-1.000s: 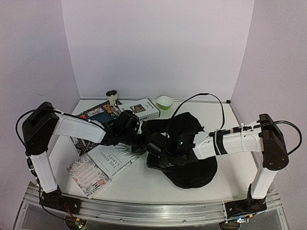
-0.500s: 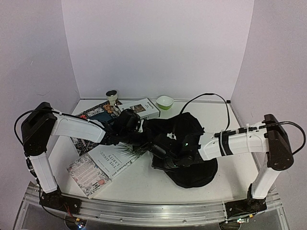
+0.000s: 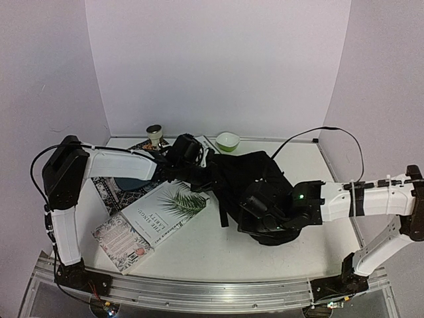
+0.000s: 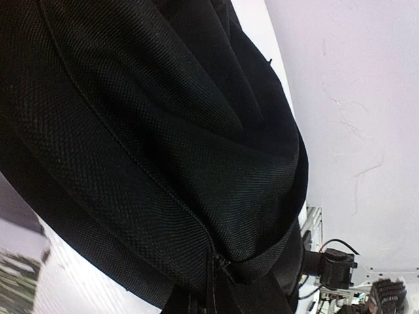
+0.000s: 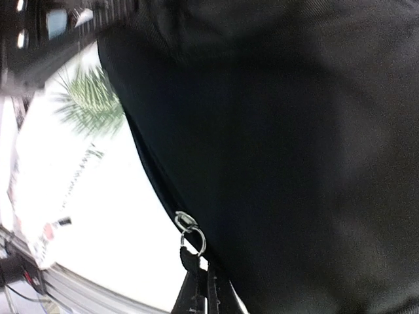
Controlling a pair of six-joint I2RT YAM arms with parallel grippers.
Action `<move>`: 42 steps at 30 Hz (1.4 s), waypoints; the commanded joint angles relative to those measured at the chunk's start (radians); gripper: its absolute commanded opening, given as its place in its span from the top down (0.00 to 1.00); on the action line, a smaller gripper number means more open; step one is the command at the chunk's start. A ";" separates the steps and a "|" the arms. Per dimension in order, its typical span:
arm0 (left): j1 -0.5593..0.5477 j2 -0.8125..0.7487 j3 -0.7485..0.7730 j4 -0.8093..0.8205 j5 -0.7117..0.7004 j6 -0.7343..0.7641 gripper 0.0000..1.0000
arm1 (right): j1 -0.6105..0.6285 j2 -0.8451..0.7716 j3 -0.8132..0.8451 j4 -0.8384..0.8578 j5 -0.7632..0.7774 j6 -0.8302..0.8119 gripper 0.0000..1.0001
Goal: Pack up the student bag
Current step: Unzip the largest pocket of the student bag, then hold the student bag at the center of the board.
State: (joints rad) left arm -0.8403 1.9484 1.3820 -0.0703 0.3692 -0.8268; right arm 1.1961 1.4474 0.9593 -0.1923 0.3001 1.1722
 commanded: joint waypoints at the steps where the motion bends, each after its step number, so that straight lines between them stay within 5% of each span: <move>1: 0.084 0.062 0.139 -0.037 -0.141 0.122 1.00 | 0.008 -0.090 -0.049 -0.154 -0.056 -0.063 1.00; 11: 0.103 0.238 0.384 -0.167 -0.151 0.282 0.99 | 0.009 -0.097 -0.023 -0.122 -0.170 -0.227 1.00; 20: 0.102 0.055 0.225 -0.167 -0.082 0.214 0.55 | 0.008 0.060 0.132 0.027 -0.210 -0.356 1.00; 24: 0.101 -0.078 0.074 -0.165 -0.100 0.158 0.44 | 0.007 0.116 0.179 0.072 -0.205 -0.389 1.00; 32: 0.033 -0.223 -0.147 -0.106 -0.061 0.033 0.40 | 0.005 0.205 0.247 0.139 -0.217 -0.423 1.00; 42: -0.071 -0.171 -0.183 -0.057 -0.079 -0.032 0.43 | 0.005 0.219 0.238 0.184 -0.209 -0.424 1.00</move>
State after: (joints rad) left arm -0.8997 1.7595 1.1946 -0.1895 0.2922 -0.8249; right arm 1.1965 1.6579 1.1587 -0.0526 0.0860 0.7656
